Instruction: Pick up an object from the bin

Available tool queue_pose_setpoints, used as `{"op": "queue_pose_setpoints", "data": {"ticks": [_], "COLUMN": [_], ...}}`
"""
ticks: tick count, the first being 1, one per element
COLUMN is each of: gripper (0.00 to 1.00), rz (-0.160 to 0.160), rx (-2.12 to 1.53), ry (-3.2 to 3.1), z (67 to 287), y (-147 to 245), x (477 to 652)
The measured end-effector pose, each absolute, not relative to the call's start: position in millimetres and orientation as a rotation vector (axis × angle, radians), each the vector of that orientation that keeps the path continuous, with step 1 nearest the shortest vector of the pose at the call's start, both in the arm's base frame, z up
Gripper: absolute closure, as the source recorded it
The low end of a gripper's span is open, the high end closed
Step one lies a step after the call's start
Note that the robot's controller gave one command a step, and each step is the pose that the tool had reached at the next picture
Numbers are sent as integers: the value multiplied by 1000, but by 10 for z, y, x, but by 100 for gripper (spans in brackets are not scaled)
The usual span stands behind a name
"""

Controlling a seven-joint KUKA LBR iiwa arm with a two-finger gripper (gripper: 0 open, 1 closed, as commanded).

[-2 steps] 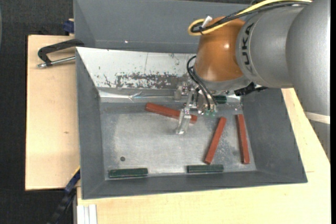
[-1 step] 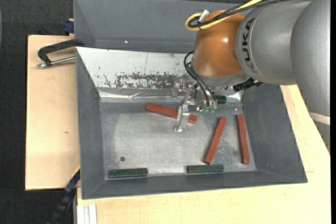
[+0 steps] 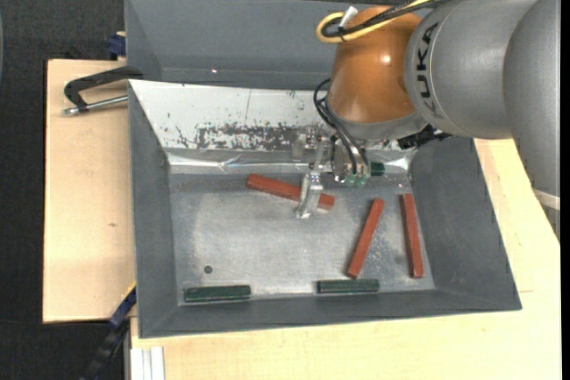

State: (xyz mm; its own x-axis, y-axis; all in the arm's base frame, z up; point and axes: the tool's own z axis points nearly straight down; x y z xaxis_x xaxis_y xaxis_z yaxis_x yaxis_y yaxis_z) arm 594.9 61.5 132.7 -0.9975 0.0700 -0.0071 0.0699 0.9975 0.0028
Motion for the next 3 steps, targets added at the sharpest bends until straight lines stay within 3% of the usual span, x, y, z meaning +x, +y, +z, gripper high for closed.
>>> {"op": "queue_pose_setpoints", "data": {"ticks": [1, 2, 3], "gripper": [0, 100, 100], "rz": [4, 3, 3], "rx": [417, 267, 244], "ry": [3111, 3103, 3109], "z": [789, 630, 640], "y": [727, 729, 737], "x": [5936, 6017, 6005]}}
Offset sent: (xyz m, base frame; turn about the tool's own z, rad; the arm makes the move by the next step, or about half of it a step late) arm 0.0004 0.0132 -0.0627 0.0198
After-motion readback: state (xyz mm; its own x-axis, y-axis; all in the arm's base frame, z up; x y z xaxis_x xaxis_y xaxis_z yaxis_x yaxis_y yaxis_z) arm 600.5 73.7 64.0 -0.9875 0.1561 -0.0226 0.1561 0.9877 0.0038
